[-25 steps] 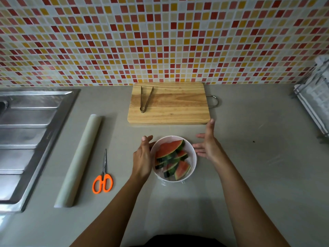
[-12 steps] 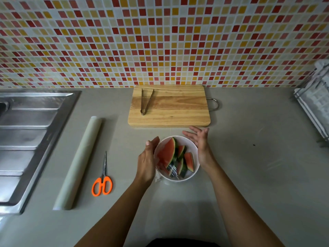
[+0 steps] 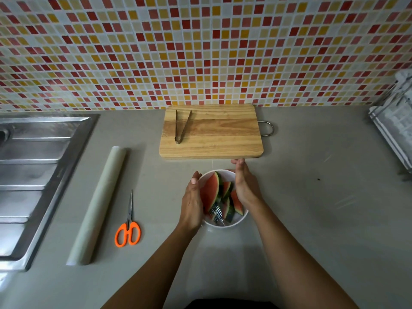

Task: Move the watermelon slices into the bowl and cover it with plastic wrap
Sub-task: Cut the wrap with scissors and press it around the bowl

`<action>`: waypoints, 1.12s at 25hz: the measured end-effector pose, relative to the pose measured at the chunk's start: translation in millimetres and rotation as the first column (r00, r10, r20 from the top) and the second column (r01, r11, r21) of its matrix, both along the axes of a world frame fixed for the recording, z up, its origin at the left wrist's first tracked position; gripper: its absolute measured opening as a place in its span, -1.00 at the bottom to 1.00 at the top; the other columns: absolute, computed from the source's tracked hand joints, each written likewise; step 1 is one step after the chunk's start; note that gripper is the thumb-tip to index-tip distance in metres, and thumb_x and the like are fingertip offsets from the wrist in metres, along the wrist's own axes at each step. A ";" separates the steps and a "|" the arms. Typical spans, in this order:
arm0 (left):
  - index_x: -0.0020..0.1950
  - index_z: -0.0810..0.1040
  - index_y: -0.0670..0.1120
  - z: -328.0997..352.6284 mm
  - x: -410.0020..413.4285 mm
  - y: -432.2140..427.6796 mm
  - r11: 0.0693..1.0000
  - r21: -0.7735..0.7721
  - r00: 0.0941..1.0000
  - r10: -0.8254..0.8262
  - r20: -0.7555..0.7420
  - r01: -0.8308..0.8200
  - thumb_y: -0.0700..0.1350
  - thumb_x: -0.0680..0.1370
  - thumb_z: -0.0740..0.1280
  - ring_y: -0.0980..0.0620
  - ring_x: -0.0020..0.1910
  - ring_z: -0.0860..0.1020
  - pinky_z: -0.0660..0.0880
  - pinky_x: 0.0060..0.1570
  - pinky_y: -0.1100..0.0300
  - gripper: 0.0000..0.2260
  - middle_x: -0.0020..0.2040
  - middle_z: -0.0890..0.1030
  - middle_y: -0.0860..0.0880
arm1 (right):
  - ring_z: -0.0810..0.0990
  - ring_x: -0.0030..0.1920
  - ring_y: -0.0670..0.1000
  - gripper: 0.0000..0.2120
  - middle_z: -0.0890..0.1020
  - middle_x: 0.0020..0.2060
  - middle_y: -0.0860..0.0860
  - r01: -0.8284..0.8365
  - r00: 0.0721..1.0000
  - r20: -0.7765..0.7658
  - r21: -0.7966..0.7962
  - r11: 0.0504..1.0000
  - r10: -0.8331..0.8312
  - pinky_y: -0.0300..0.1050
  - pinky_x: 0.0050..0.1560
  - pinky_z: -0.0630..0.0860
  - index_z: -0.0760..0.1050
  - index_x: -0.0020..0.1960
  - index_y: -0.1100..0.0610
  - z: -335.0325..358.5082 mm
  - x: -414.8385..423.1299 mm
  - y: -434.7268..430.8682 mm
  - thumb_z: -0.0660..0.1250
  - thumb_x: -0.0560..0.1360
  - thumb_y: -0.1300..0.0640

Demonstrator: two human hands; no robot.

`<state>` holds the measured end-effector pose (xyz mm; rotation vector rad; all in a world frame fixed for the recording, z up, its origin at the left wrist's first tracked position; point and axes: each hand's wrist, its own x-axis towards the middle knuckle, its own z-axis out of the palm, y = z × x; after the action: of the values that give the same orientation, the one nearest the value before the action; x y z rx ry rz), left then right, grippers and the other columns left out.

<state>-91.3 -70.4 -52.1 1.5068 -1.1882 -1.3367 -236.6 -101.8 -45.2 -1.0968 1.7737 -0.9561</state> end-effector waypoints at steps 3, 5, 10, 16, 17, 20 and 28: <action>0.49 0.20 0.01 -1.5 0.4 -0.9 1.000 0.006 1.000 0.004 0.010 -0.004 0.12 0.63 -0.11 -0.02 0.41 0.31 0.26 0.40 -0.08 -0.53 0.45 0.32 -0.02 | 0.52 0.15 0.13 0.07 0.57 0.18 0.08 -0.009 0.999 -0.038 0.048 0.999 0.011 -0.09 0.04 0.33 0.34 0.33 -0.03 3.4 0.4 0.5 -0.35 0.13 -0.64; 0.50 0.20 0.00 -0.9 0.4 -1.1 1.000 0.003 1.000 0.005 0.010 -0.005 0.12 0.63 -0.11 -0.02 0.42 0.30 0.26 0.41 -0.08 -0.53 0.46 0.31 -0.02 | 0.52 0.15 0.16 0.02 0.55 0.20 0.11 -0.009 0.999 -0.052 0.087 0.996 0.014 -0.08 0.03 0.32 0.29 0.35 -0.02 6.2 0.2 -0.1 -0.33 0.18 -0.60; 0.50 0.19 0.02 2.1 3.2 -1.6 1.000 0.011 0.999 -0.027 0.028 0.027 0.18 0.60 -0.13 0.00 0.39 0.31 0.29 0.38 -0.03 -0.48 0.44 0.32 0.00 | 0.50 0.11 0.16 -0.11 0.51 0.24 0.15 -0.008 0.999 -0.048 0.142 0.990 0.015 -0.08 0.03 0.30 0.21 0.40 0.00 6.4 -0.1 -0.7 -0.26 0.31 -0.53; 0.26 0.31 0.32 8.6 4.0 -2.7 0.998 0.043 0.999 -0.038 -0.012 0.038 0.25 0.58 -0.10 0.18 0.13 0.42 0.35 0.10 0.20 -0.68 0.20 0.40 0.20 | 0.54 0.18 0.07 0.11 0.59 0.15 0.01 0.069 0.962 0.263 0.026 0.997 -0.073 0.03 0.22 0.44 0.26 0.39 -0.10 1.7 -4.9 7.0 -0.24 0.05 -0.69; 0.24 0.31 0.33 9.0 2.4 -2.5 0.998 0.042 0.999 -0.039 -0.013 0.039 0.24 0.59 -0.10 0.19 0.11 0.42 0.35 0.09 0.19 -0.69 0.18 0.40 0.20 | 0.52 0.21 0.10 0.11 0.56 0.21 0.04 0.093 0.954 0.284 0.038 0.995 -0.100 0.09 0.27 0.42 0.27 0.38 -0.10 -0.3 -2.2 9.4 -0.23 0.03 -0.70; 0.42 0.28 0.15 7.6 0.2 -1.3 0.999 0.032 0.999 -0.031 0.012 0.031 0.23 0.59 -0.10 0.10 0.22 0.39 0.34 0.18 0.14 -0.54 0.24 0.38 0.15 | 0.48 0.24 0.12 0.12 0.51 0.27 0.06 0.180 0.974 0.136 0.010 0.984 -0.179 -0.06 0.20 0.36 0.32 0.35 -0.09 -0.9 5.4 12.3 -0.32 0.05 -0.68; 0.36 0.42 0.00 11.6 9.2 11.1 0.996 0.083 0.992 -0.027 0.125 0.017 0.26 0.55 -0.13 0.01 0.17 0.46 0.42 0.19 0.08 -0.41 0.20 0.49 0.00 | 0.46 0.30 0.10 -0.05 0.51 0.29 0.09 0.276 0.918 0.275 0.074 0.958 -0.285 -0.06 0.24 0.34 0.28 0.41 0.00 3.7 -7.4 6.3 -0.30 0.28 -0.54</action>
<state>-82.0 -59.3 -40.5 1.6617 -1.2450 -1.3351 -244.0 -95.6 -41.5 -0.6522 1.7269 -1.1862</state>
